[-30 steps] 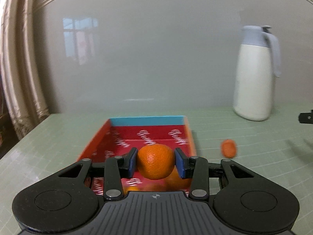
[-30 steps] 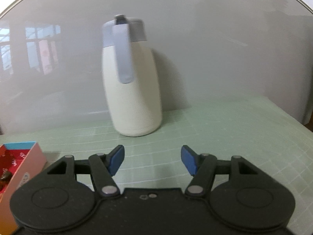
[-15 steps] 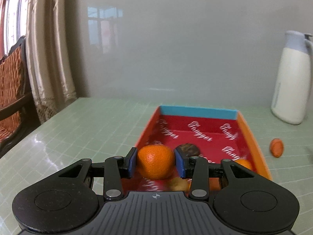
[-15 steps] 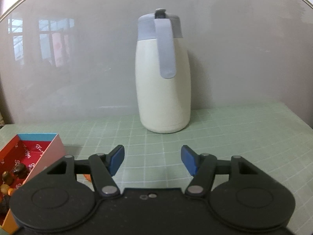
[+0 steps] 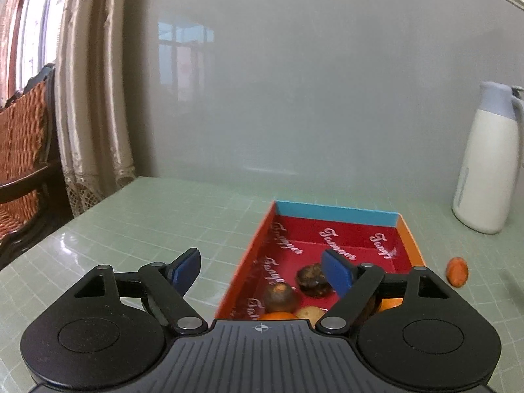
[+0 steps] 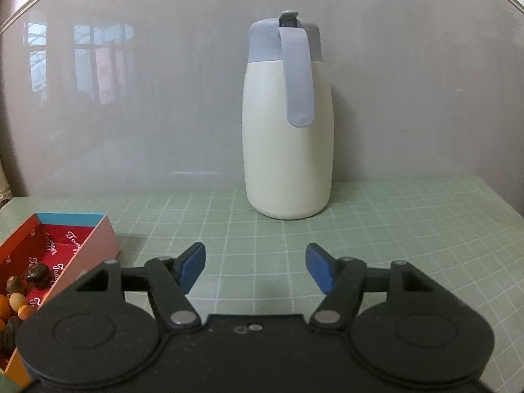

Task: Organize fruits
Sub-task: 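Move the right gripper to the orange-brown fruit and close on it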

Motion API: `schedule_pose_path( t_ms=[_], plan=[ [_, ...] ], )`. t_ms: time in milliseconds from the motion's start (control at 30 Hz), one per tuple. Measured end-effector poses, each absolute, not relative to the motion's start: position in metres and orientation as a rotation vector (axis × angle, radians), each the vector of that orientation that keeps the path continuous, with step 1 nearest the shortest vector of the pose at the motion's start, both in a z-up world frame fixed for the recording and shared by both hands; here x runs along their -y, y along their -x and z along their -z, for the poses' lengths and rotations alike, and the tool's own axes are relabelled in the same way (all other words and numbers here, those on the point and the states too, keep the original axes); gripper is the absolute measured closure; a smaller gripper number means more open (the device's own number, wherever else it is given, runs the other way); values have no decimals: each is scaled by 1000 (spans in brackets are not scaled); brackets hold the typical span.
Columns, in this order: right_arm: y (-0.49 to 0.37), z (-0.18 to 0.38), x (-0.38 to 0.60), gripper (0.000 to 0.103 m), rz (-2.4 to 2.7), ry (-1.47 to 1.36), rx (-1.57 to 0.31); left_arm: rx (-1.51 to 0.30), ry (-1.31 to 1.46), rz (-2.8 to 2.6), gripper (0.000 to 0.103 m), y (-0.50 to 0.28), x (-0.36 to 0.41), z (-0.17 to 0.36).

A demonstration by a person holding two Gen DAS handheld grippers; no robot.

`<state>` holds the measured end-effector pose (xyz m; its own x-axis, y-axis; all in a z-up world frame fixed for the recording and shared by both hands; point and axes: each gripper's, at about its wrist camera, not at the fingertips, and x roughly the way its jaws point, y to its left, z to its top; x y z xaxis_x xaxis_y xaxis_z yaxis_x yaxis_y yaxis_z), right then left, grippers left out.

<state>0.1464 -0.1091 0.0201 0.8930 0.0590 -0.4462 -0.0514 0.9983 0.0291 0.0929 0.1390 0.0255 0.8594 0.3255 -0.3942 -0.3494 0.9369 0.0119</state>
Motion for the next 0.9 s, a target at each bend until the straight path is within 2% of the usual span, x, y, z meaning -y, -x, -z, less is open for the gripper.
schedule_pose_path(
  t_ms=[700, 900],
  plan=[
    [-158, 1, 46, 37, -103, 26, -497, -428, 100, -467, 18, -81, -196, -11],
    [-169, 13, 27, 41, -92, 16, -535, -422, 150, -518, 18, -74, -223, -7]
  ],
)
